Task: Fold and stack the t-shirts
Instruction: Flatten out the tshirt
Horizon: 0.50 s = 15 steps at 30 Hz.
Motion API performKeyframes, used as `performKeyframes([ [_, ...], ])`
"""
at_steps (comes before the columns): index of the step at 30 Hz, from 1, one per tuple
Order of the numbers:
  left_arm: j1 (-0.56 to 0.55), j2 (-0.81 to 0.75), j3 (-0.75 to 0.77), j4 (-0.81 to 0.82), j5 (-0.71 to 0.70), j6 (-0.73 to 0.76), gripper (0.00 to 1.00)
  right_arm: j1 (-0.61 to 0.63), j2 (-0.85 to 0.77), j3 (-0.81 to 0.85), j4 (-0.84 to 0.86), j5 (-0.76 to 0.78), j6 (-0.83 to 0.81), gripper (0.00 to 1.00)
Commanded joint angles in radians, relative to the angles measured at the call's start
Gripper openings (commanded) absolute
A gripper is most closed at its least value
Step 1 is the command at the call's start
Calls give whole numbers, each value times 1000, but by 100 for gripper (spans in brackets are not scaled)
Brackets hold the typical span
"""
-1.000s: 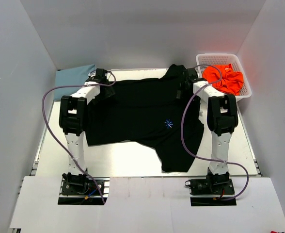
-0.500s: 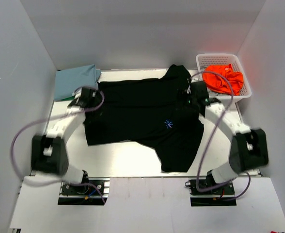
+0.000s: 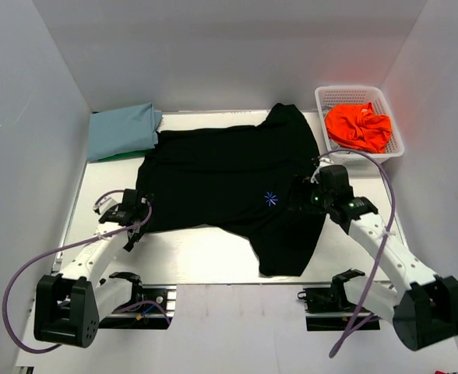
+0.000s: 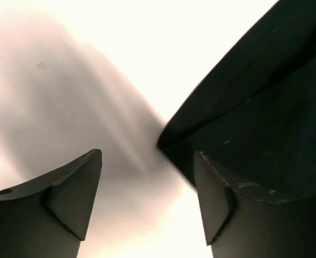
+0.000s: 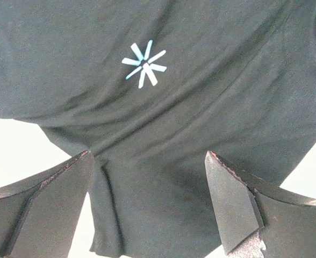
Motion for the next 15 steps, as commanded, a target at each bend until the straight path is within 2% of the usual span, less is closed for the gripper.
performKeyframes([
  [1, 7, 21, -25, 138, -37, 4, 77, 14, -47, -42, -74, -41, 49, 90],
  [4, 17, 74, -60, 235, 5, 27, 76, 23, -67, -87, -99, -55, 76, 90],
  [7, 17, 122, -60, 304, 44, 56, 69, 40, -60, -125, -123, -81, 95, 90],
  [10, 17, 179, -49, 323, 92, 78, 41, 61, -38, -162, -152, -106, 110, 90],
  [11, 17, 190, -49, 323, 92, 78, 22, 72, -21, -165, -190, -118, 116, 90],
  [12, 17, 199, -40, 323, 92, 78, 7, 92, -18, -165, -209, -124, 115, 90],
  [13, 17, 199, -40, 314, 103, 78, 0, 104, -14, -155, -229, -118, 122, 90],
  [15, 17, 188, -11, 271, 94, 78, 0, 144, -9, -145, -321, -107, 129, 90],
])
